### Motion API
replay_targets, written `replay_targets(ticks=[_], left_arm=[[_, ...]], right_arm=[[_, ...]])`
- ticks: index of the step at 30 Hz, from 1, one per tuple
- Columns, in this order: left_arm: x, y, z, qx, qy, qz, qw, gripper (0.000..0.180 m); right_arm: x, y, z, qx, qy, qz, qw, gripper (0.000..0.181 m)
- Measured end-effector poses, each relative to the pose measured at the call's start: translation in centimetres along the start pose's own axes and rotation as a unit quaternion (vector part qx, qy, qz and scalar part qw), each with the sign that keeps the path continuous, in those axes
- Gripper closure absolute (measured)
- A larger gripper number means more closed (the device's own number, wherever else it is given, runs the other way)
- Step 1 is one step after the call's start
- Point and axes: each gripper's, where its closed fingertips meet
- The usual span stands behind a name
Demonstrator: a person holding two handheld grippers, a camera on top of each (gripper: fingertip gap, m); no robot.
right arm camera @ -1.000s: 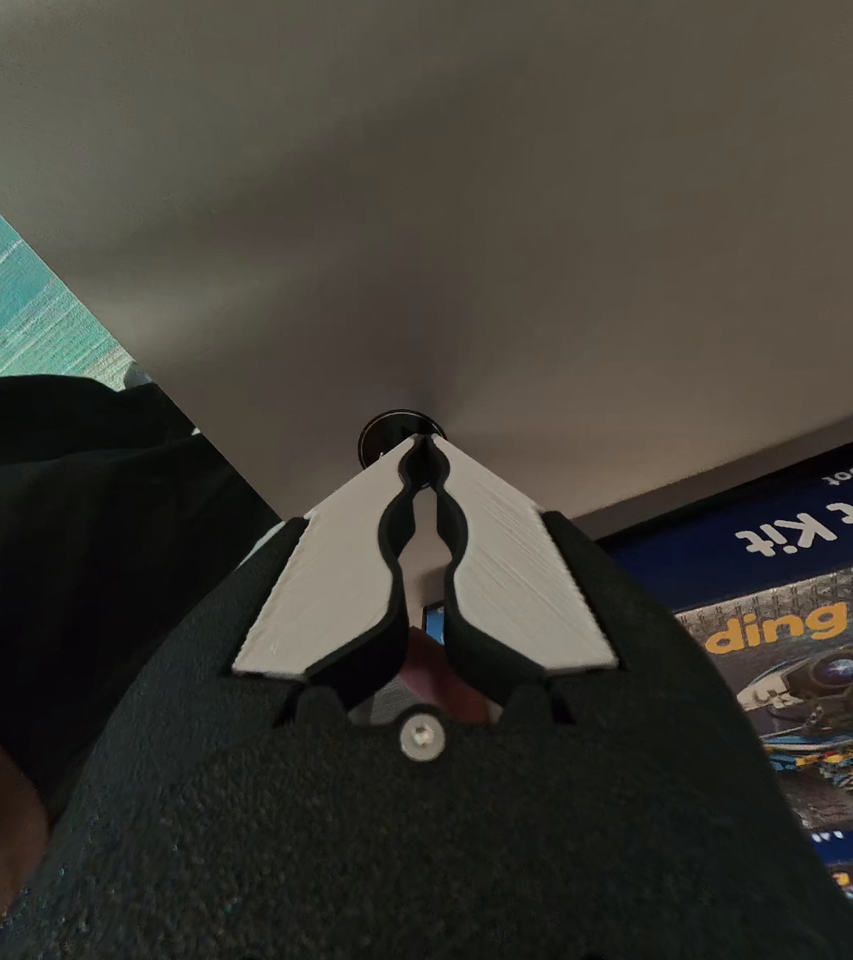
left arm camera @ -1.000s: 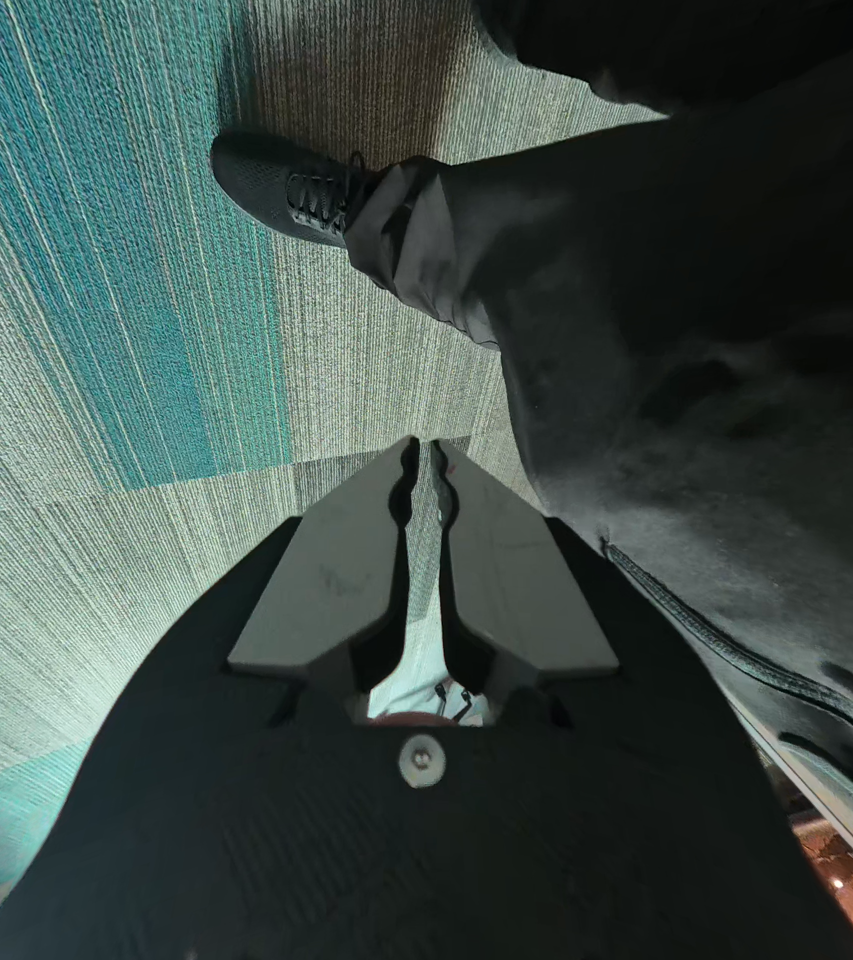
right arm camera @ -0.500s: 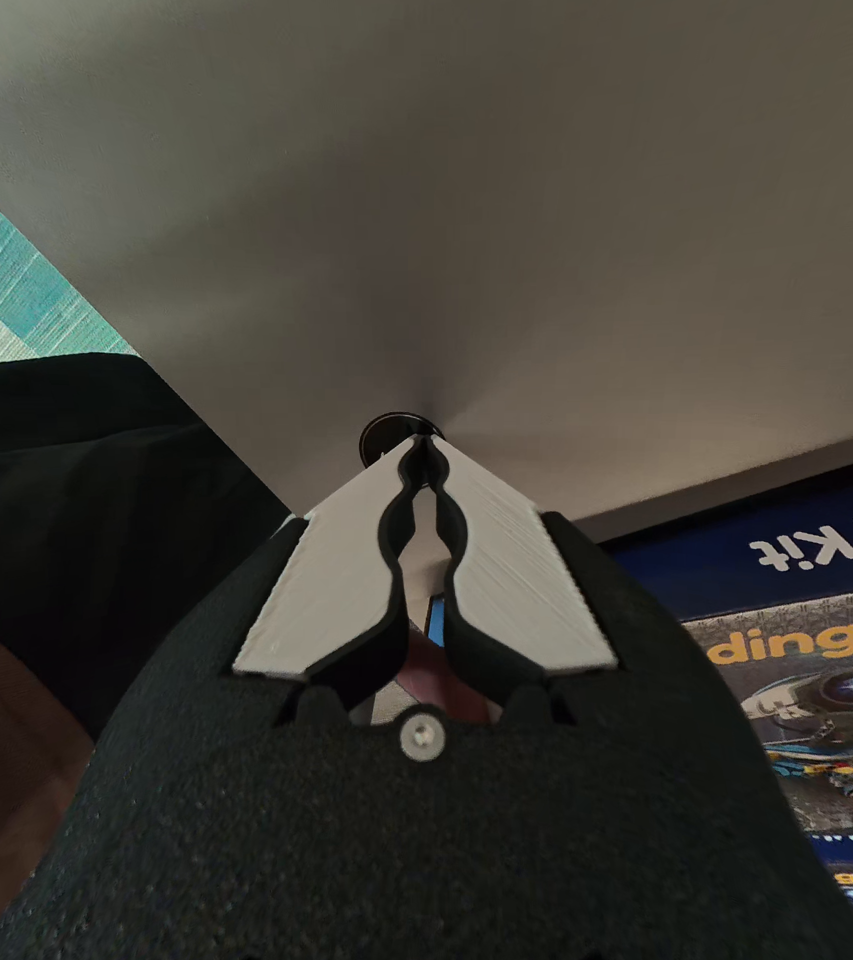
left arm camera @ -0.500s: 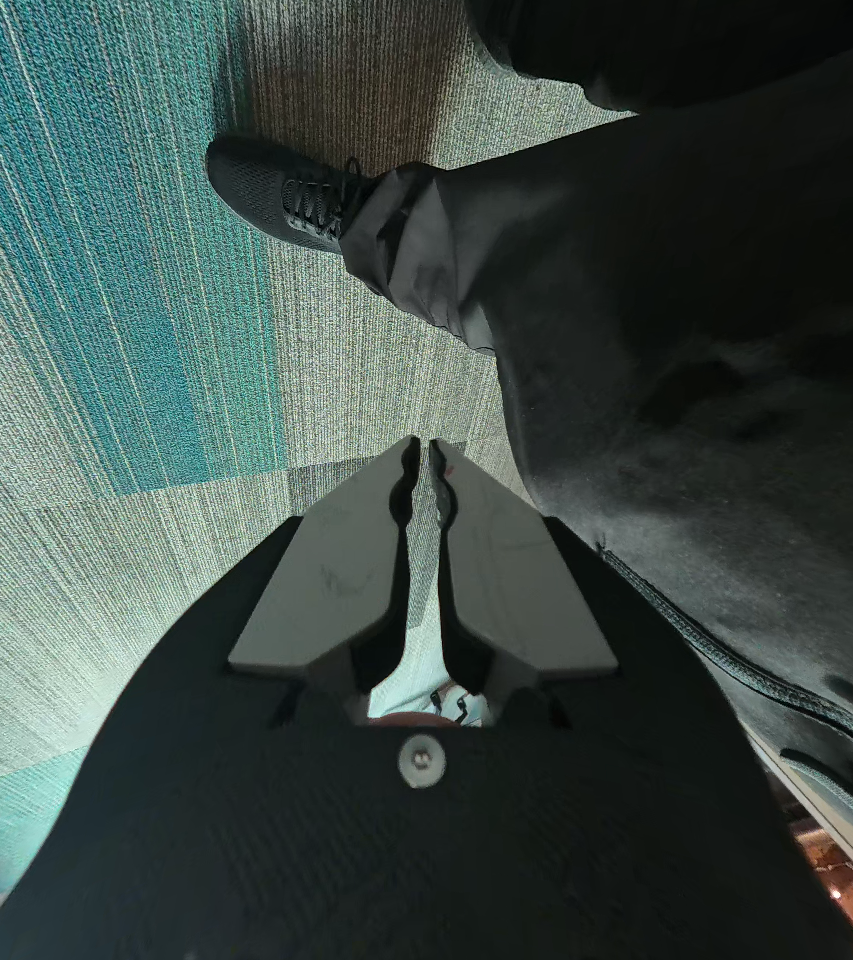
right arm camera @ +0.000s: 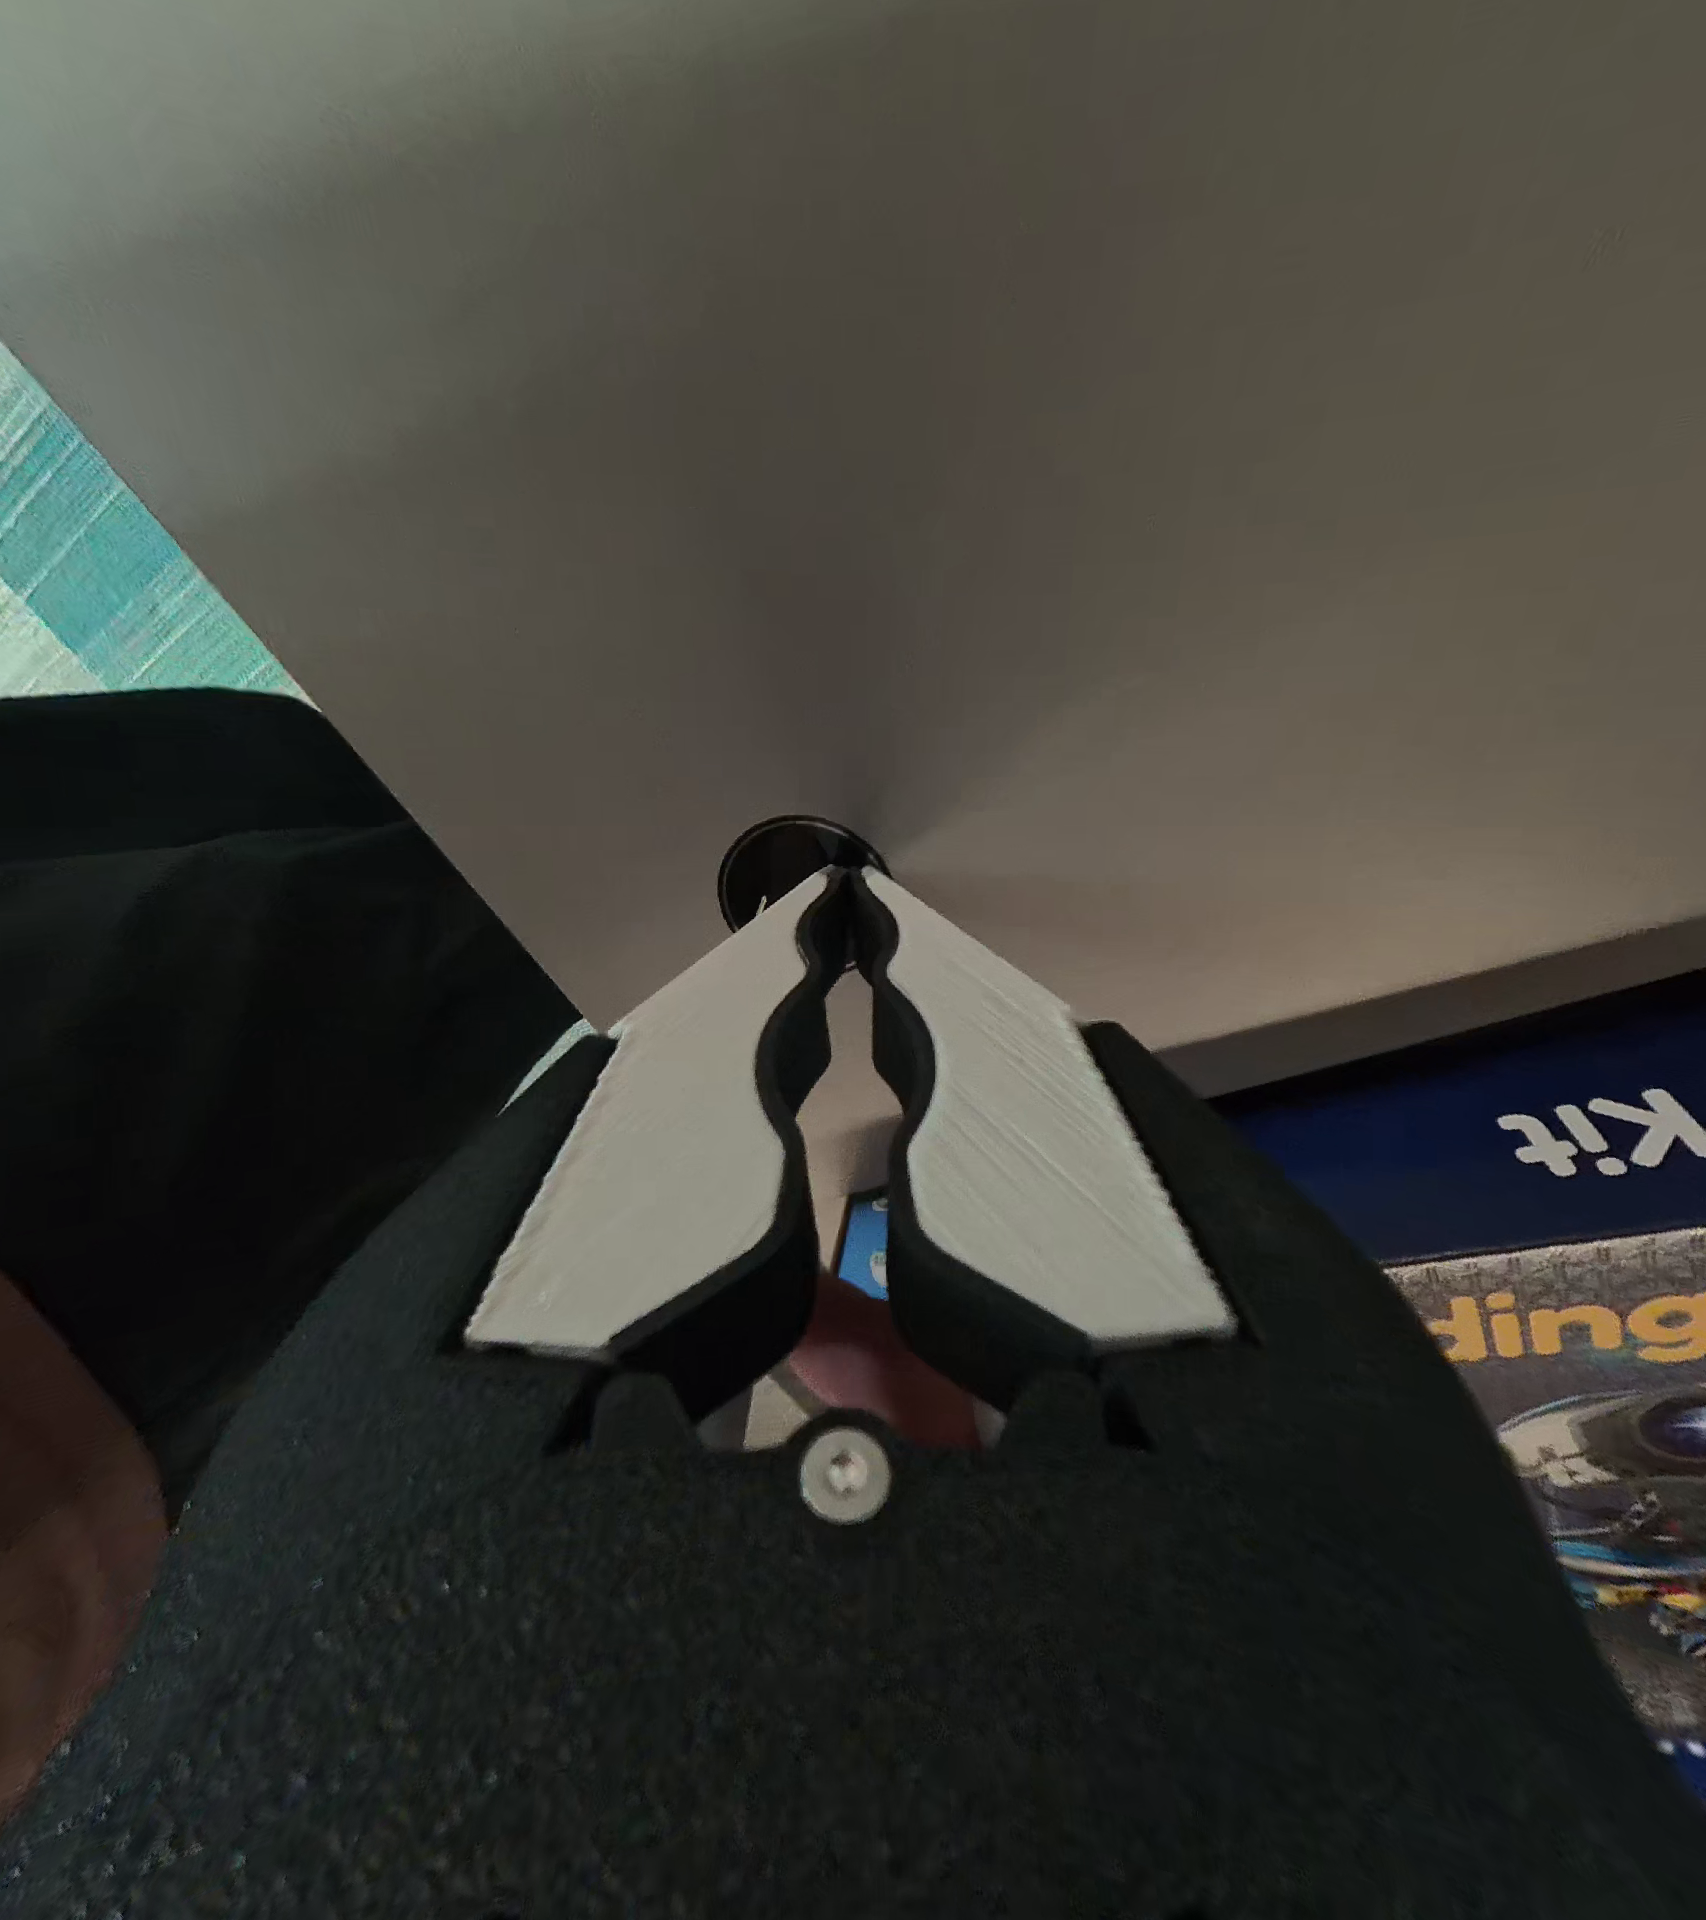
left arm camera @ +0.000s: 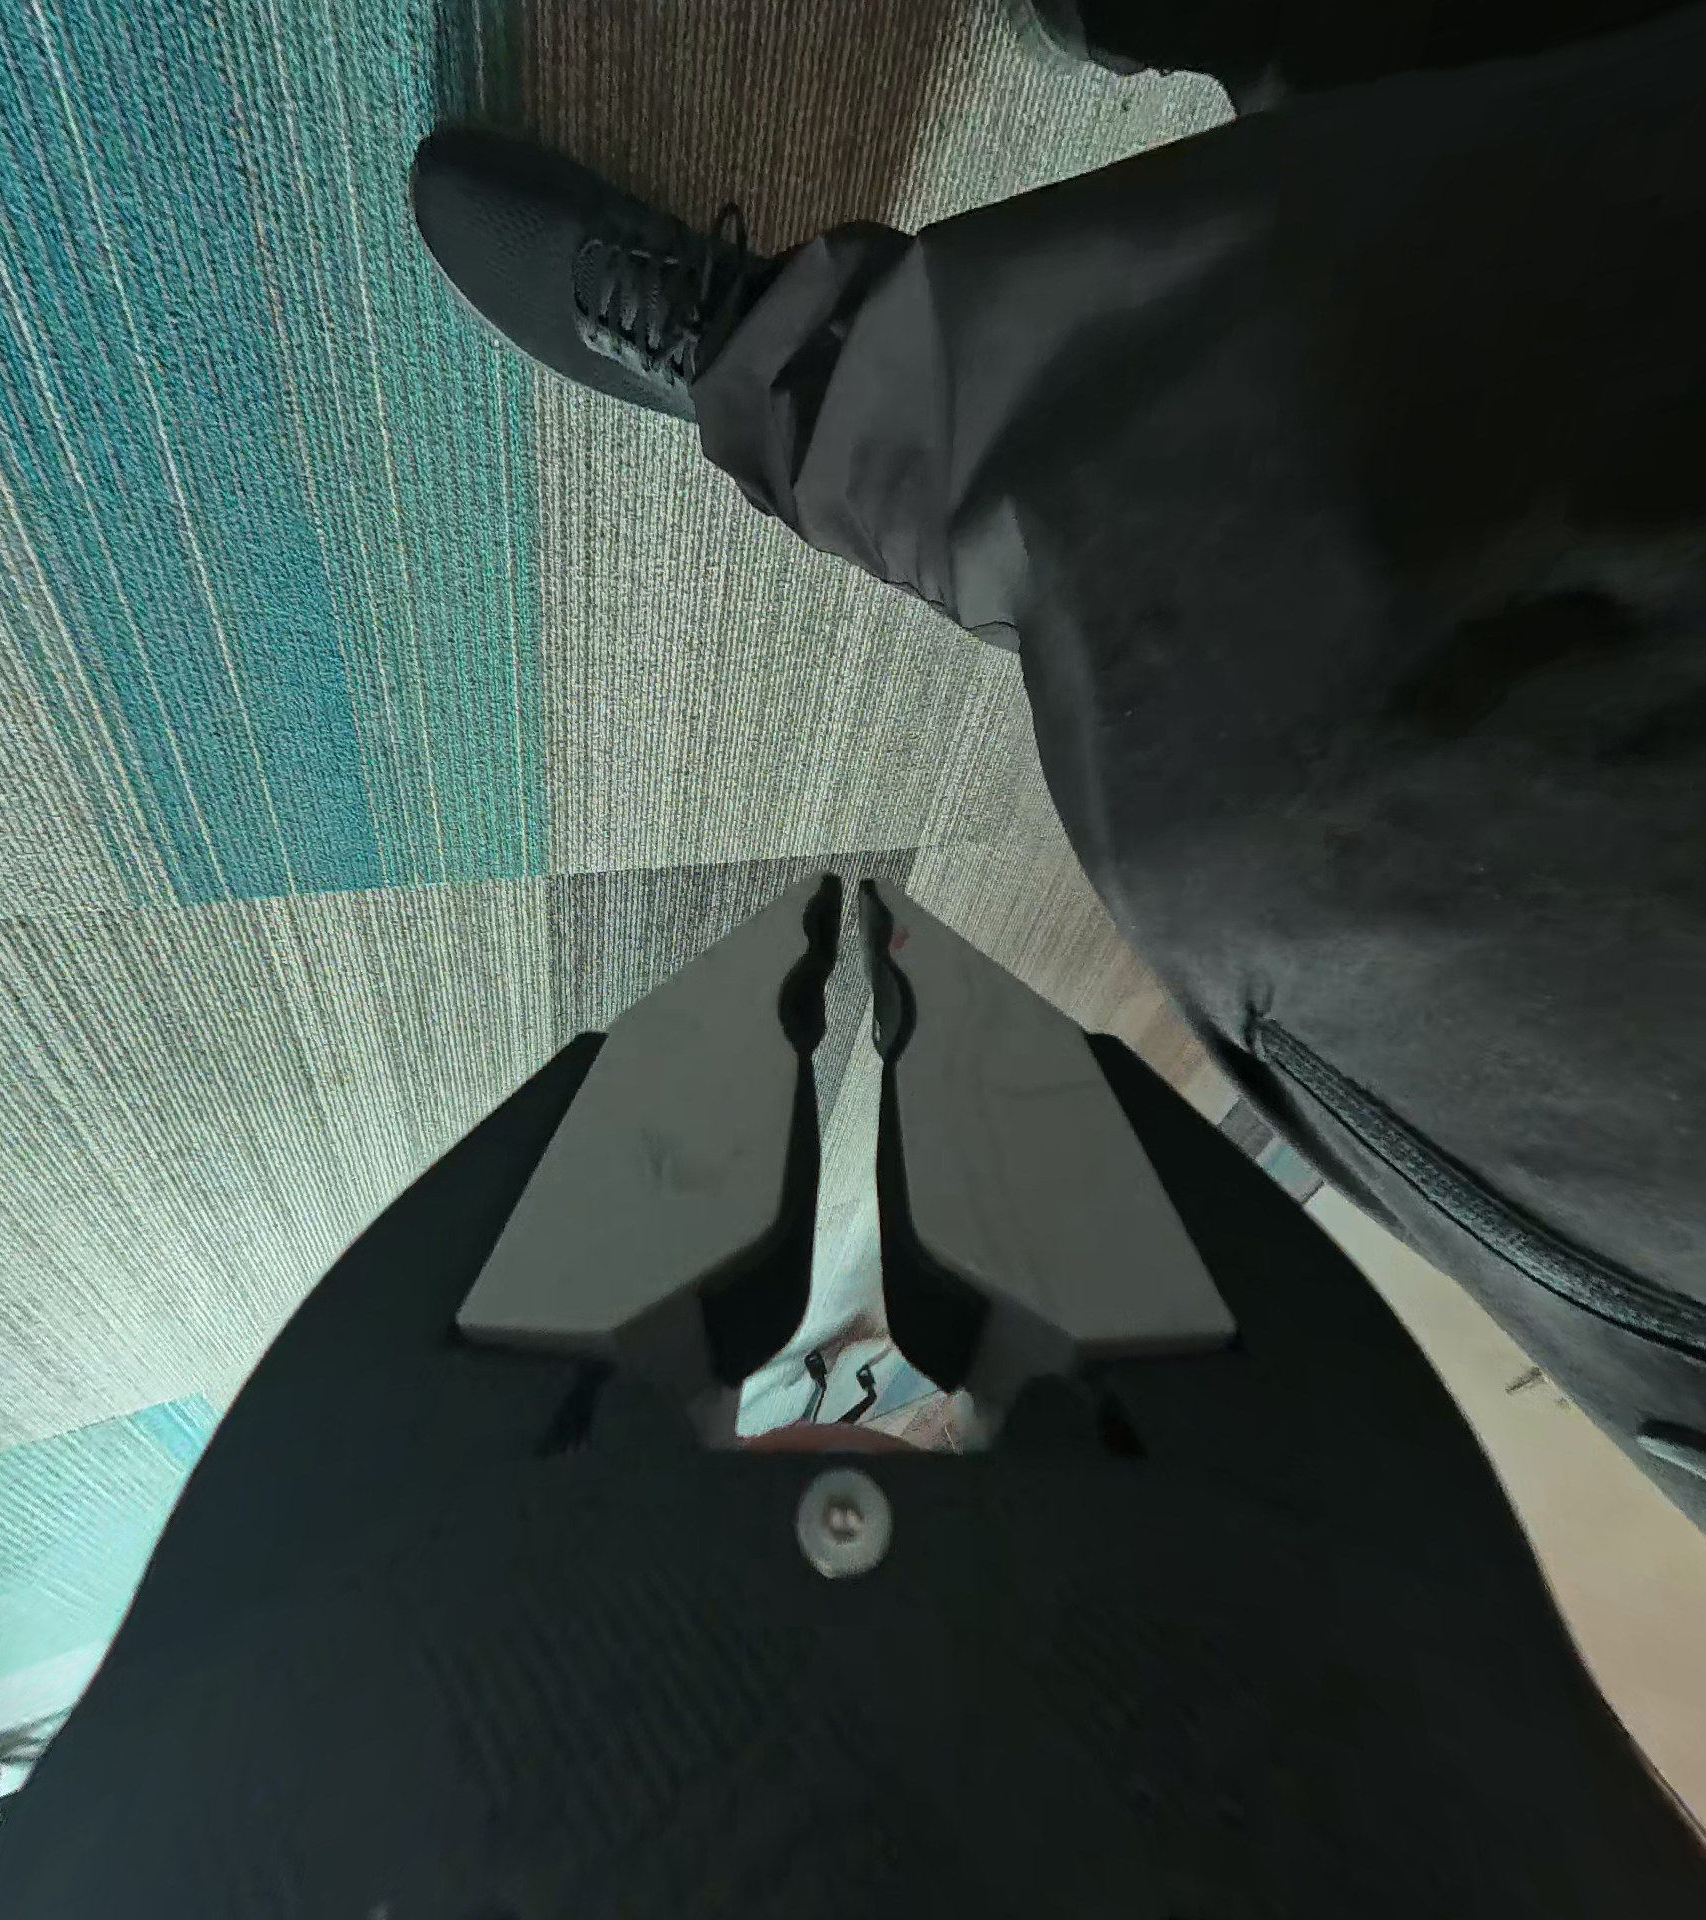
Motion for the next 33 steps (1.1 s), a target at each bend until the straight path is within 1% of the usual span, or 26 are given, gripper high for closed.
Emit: replay_targets(ticks=[5,11,16,19,22,25,30,33], left_arm=[[-0.7,0.0,-0.1,-0.005,0.003,0.004,1.0,0.179],[-1.2,0.2,-0.7,0.008,0.02,0.002,1.0,0.179],[-1.6,-0.5,-2.6,-0.007,0.035,0.0,0.999,0.179],[-2.1,-1.3,-3.3,-0.024,0.038,0.001,0.999,0.179],[-1.4,-1.8,-3.3,-0.032,0.034,-0.004,0.999,0.179],[-0.5,-1.3,-1.9,-0.02,0.008,-0.001,1.0,0.179],[0.2,-0.1,0.8,0.011,0.0,-0.004,1.0,0.179],[0.1,0.0,1.2,0.008,-0.008,0.001,1.0,0.179]], right_arm=[[-0.1,0.0,0.0,-0.049,0.021,-0.01,0.999,0.181],[-0.1,-0.1,0.0,-0.061,0.021,-0.004,0.998,0.181],[-0.1,0.0,0.1,-0.057,0.005,0.012,0.998,0.181],[0.4,-0.2,0.4,-0.036,-0.032,0.024,0.999,0.181],[1.8,-0.5,0.3,-0.053,-0.043,0.005,0.998,0.181],[2.0,0.2,1.0,-0.033,-0.057,0.013,0.998,0.181],[1.8,0.2,1.0,-0.029,-0.045,0.013,0.998,0.181],[1.9,0.2,0.9,-0.024,-0.039,0.005,0.999,0.181]])
Point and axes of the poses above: each gripper's, where its closed fingertips meet, y out along the fingers, z out of its underside, x = y × z across the jaws, and after that the axes turned 9 degrees about -y, right-handed
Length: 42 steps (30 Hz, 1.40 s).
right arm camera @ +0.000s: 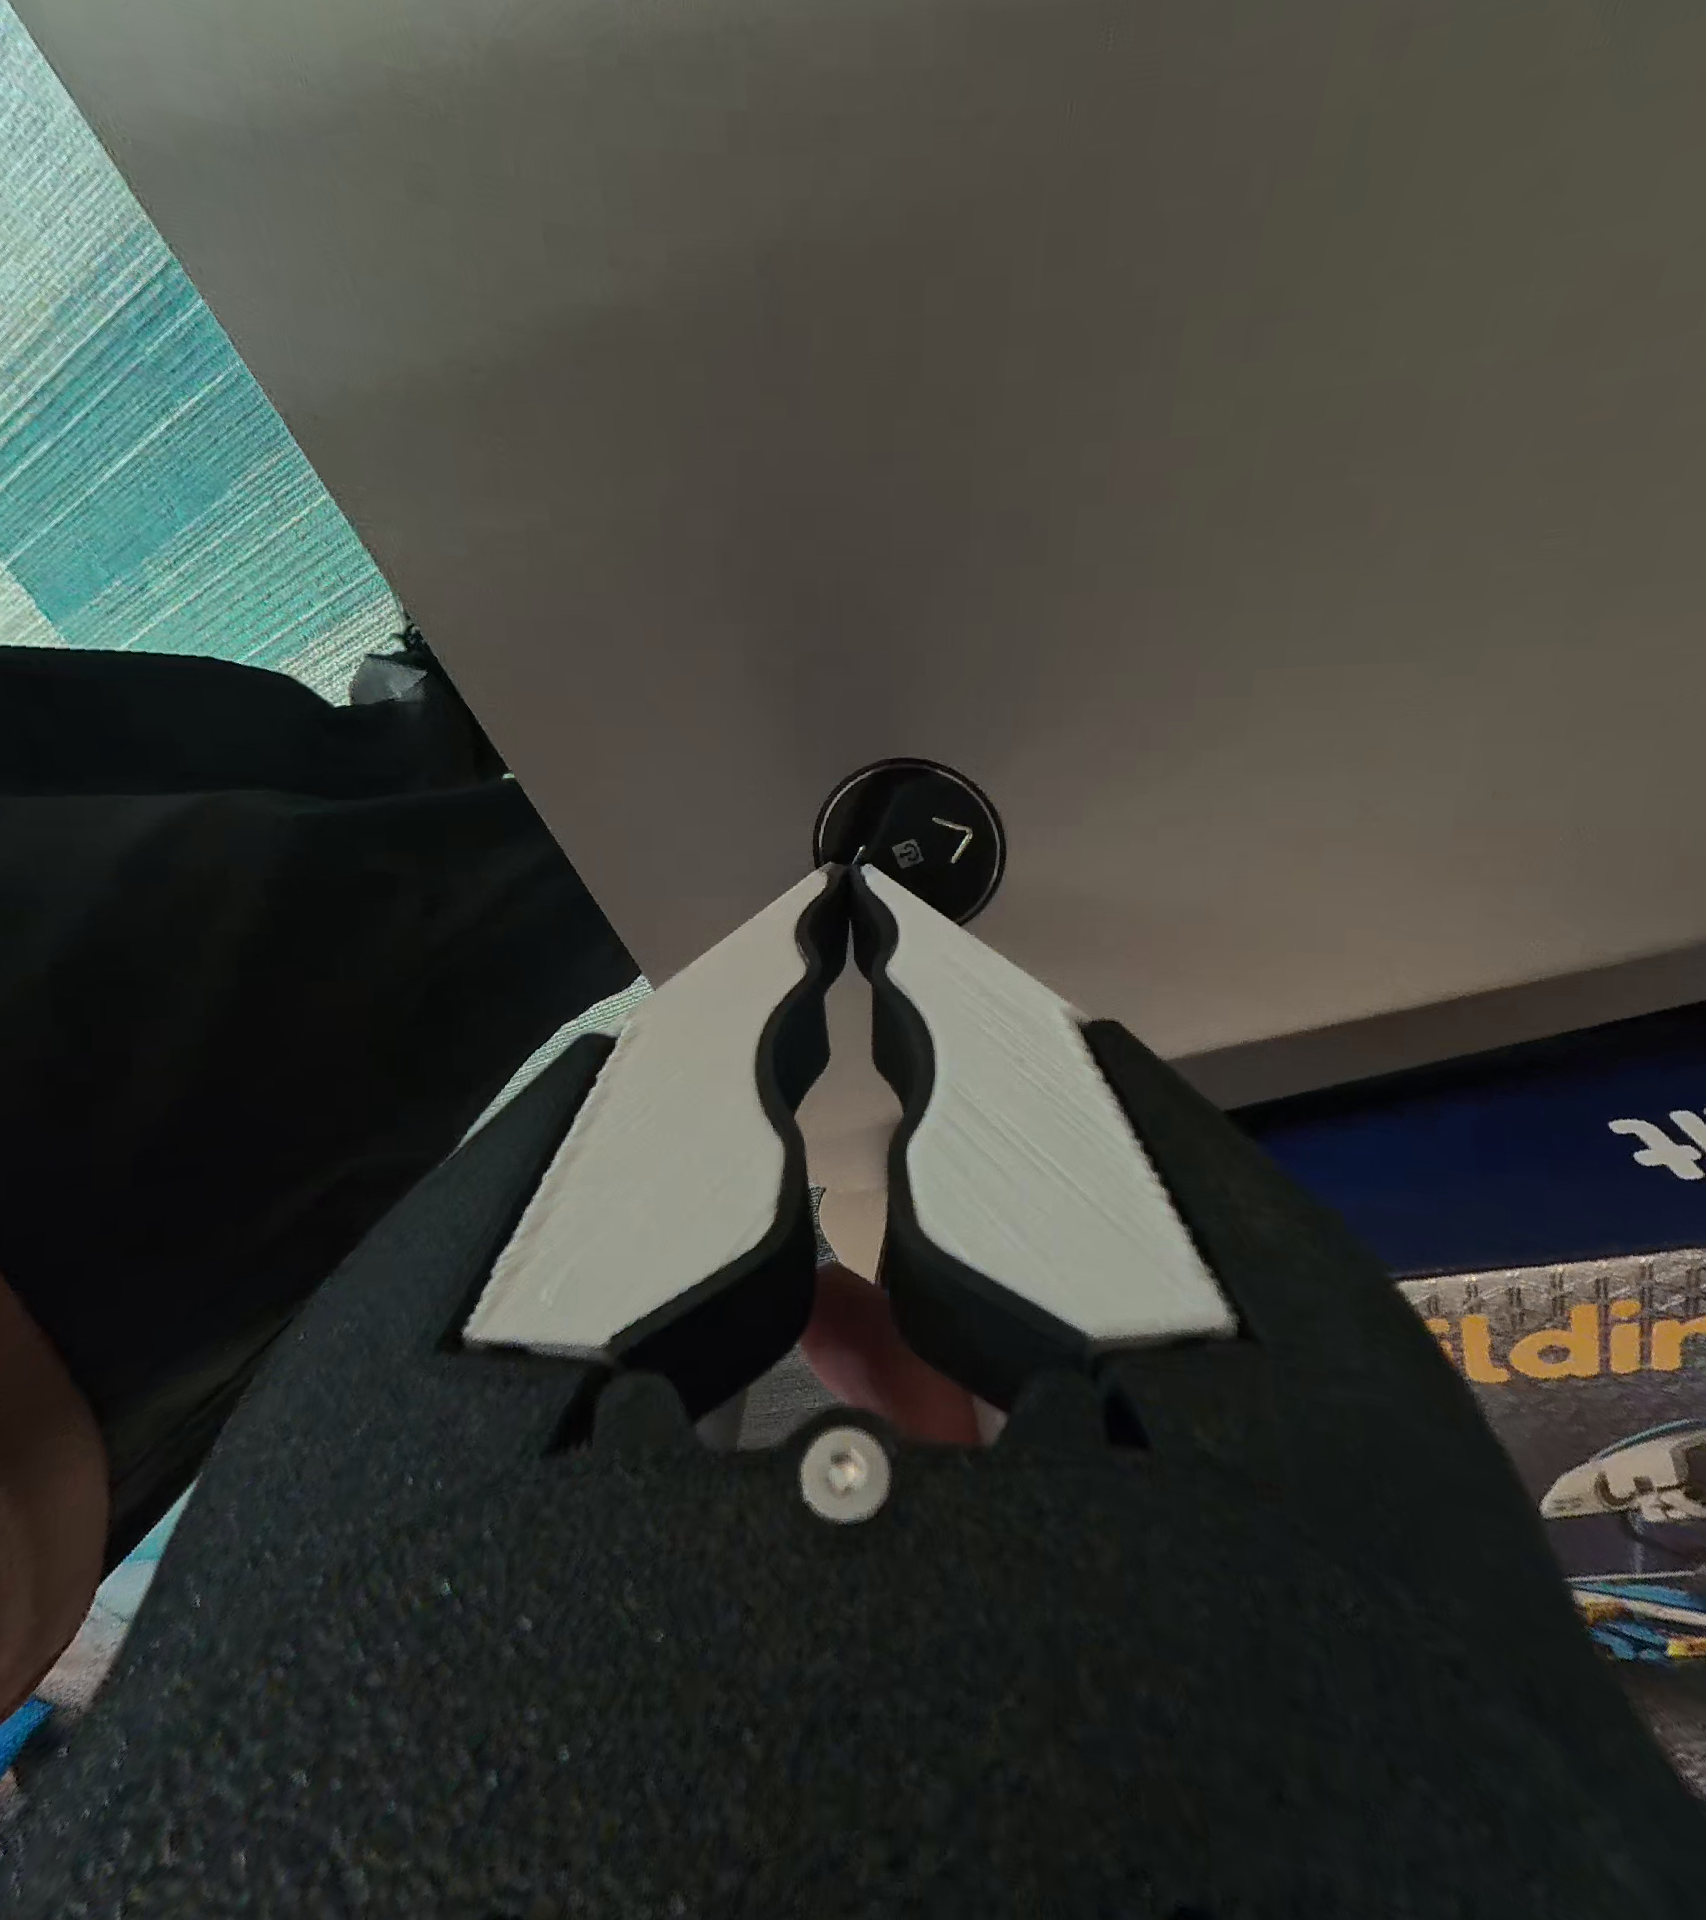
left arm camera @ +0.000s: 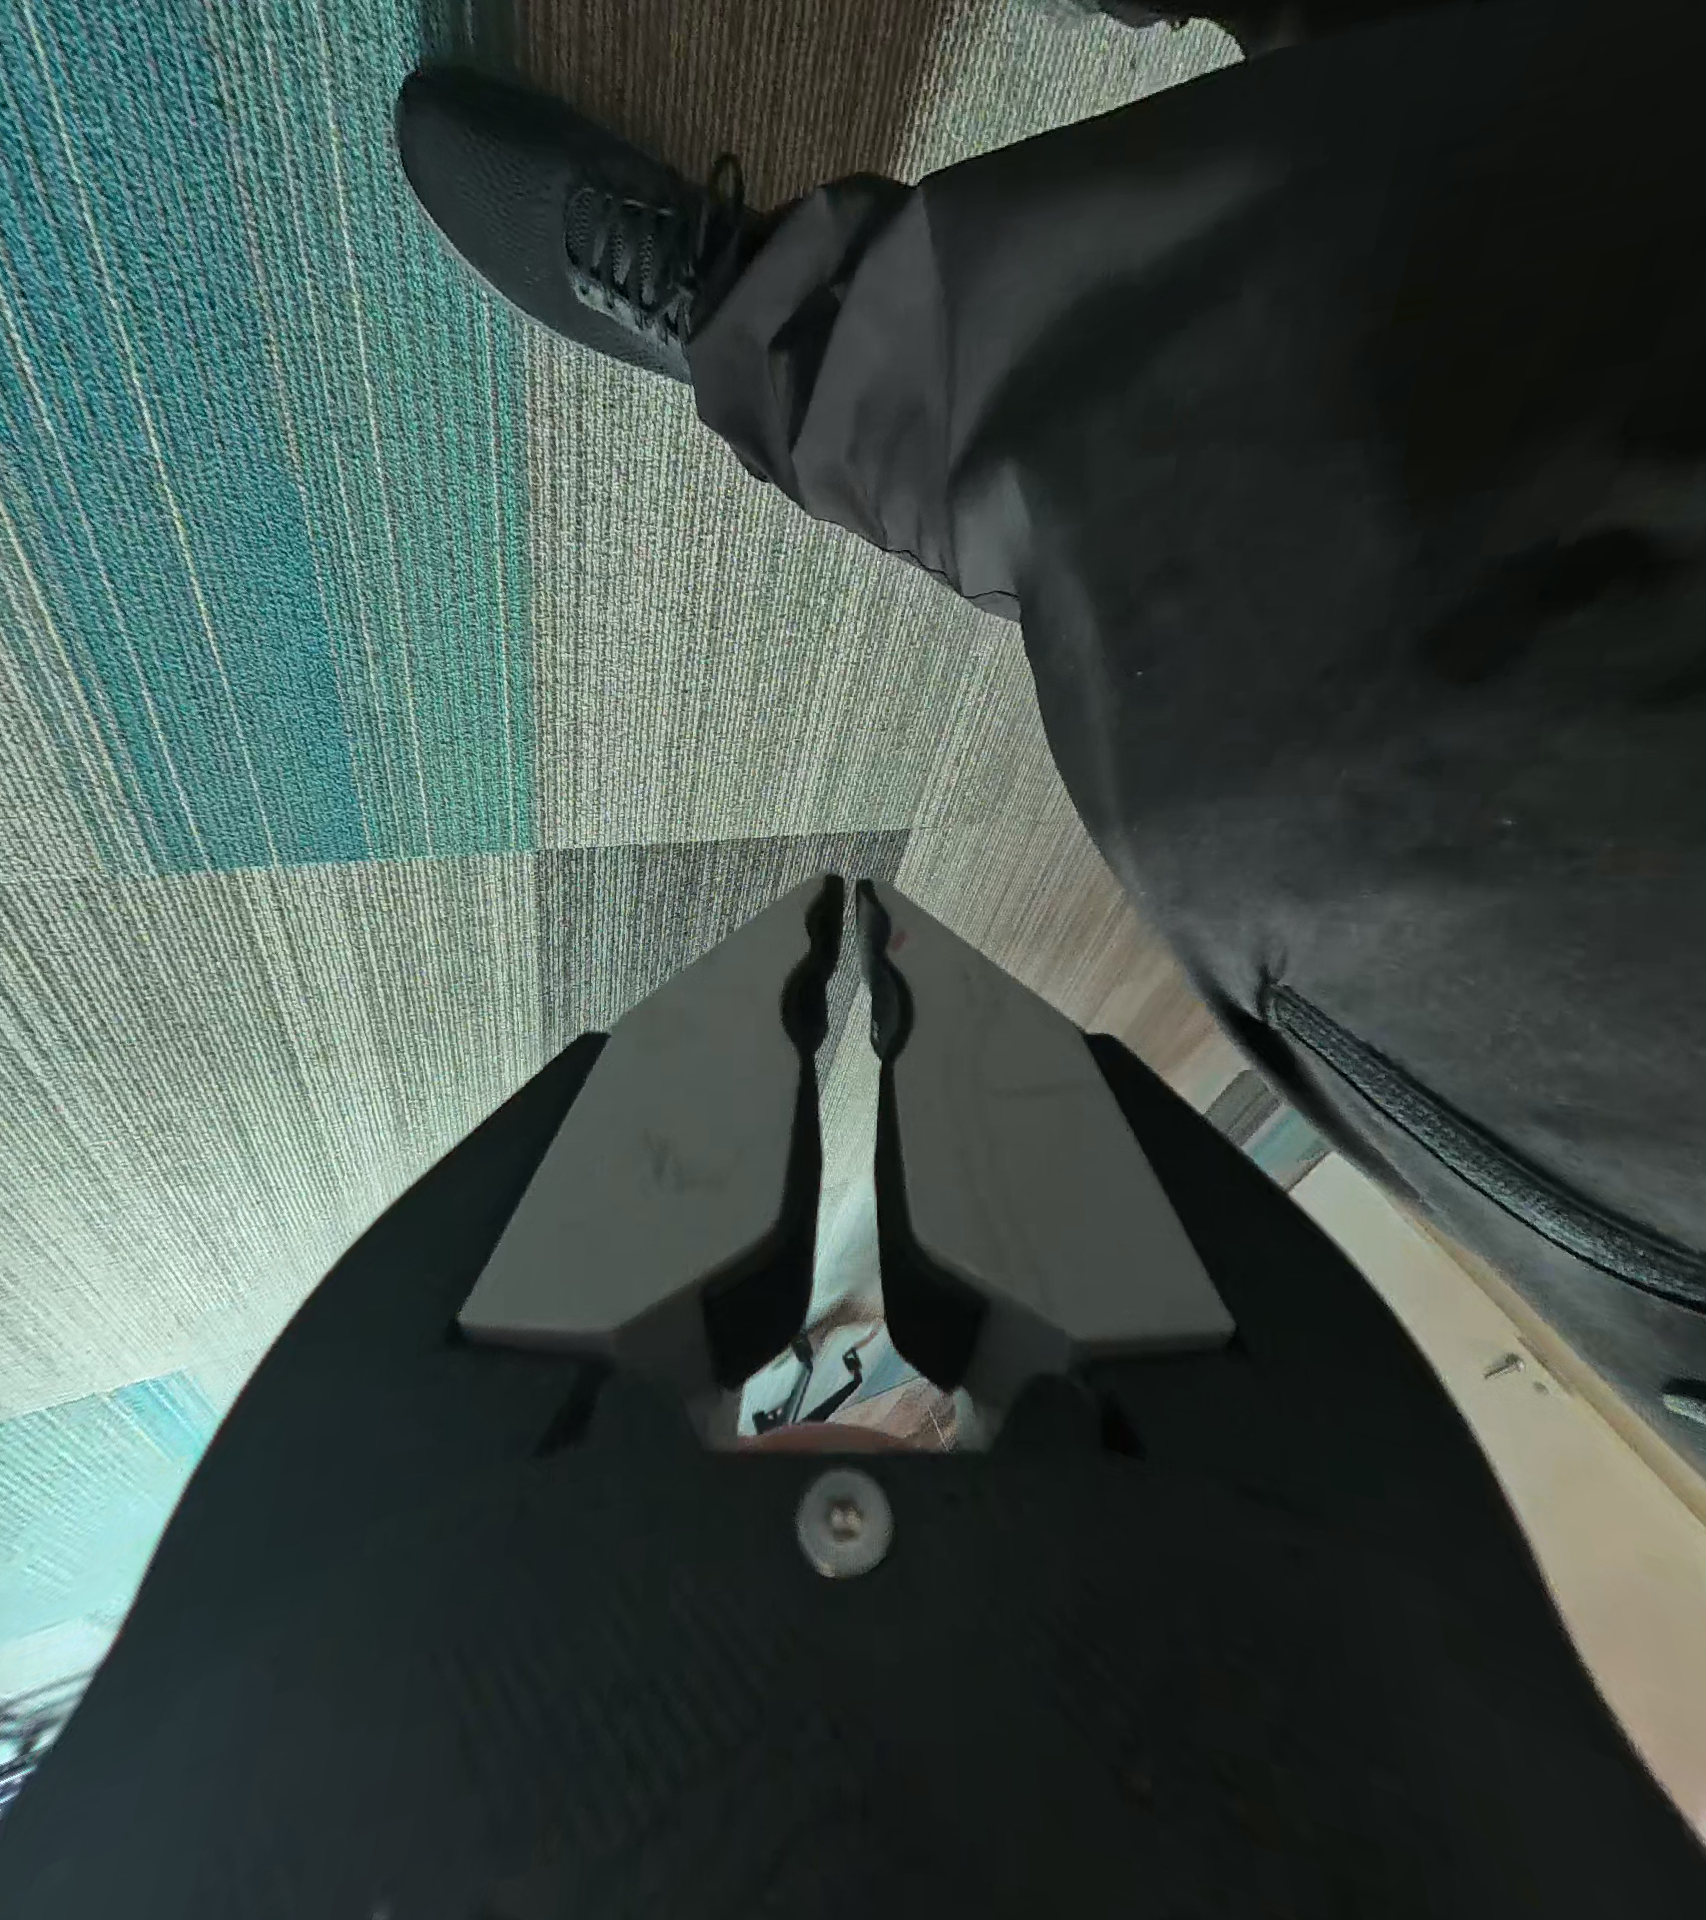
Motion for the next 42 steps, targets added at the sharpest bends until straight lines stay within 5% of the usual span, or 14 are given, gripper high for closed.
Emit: replay_targets(ticks=[8,23,26,30,32,33,38,42], left_arm=[[-0.3,-0.4,-1.4,-0.004,0.011,-0.002,1.0,0.179],[-0.7,-0.7,-2.7,-0.006,0.037,-0.006,0.999,0.179],[-0.8,-1.0,-3.7,-0.023,0.037,-0.009,0.999,0.18],[-2.0,-3.4,-7.7,-0.068,0.053,-0.037,0.996,0.178],[-3.7,-6.7,-11.9,-0.133,0.069,-0.059,0.987,0.172],[-4.8,-8.8,-14.2,-0.172,0.072,-0.066,0.98,0.165],[-12.5,-19.0,-23.2,-0.334,0.055,-0.07,0.938,0.104],[-20.7,-20.9,-24.4,-0.365,0.076,-0.02,0.928,0.109]], right_arm=[[0.0,0.1,0.1,-0.058,0.084,-0.028,0.994,0.181],[-0.3,0.0,0.0,0.006,0.001,0.024,1.0,0.181],[-0.3,0.0,0.1,-0.031,0.01,0.026,0.999,0.181],[-0.6,-0.6,-1.2,0.013,-0.008,0.029,0.999,0.181],[-1.1,-3.2,-5.9,-0.08,0.004,0.03,0.996,0.181],[-1.5,-4.9,-8.6,-0.13,0.012,0.026,0.991,0.178],[-5.7,-9.8,-17.2,-0.194,0.009,0.019,0.981,0.084],[-4.3,-12.1,-17.0,-0.233,-0.004,-0.023,0.972,0.091]])
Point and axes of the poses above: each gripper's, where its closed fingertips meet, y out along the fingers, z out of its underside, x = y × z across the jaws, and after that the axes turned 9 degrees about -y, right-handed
